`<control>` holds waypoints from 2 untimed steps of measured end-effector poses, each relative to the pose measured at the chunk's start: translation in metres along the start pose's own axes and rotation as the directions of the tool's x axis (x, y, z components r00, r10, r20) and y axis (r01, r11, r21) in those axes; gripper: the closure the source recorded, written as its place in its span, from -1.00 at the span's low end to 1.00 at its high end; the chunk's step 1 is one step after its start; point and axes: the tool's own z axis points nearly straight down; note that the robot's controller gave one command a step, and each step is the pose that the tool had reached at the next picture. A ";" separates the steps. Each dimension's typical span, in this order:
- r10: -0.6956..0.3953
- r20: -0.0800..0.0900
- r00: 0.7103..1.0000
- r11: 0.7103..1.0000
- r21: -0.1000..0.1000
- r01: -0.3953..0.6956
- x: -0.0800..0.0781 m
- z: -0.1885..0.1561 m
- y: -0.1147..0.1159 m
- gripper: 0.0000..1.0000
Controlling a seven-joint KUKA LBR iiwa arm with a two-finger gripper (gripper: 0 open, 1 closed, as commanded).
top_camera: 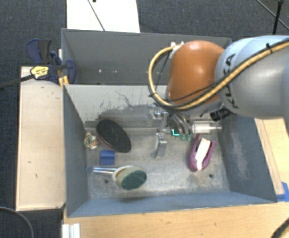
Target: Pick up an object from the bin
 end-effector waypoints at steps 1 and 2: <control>-0.028 0.004 1.000 1.000 0.002 0.028 0.041 0.099 0.073 -1.00; -0.019 0.011 1.000 1.000 0.003 0.019 0.037 0.094 0.069 1.00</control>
Offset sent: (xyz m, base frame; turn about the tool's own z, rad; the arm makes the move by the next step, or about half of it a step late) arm -0.0421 0.0716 -0.0982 -0.0236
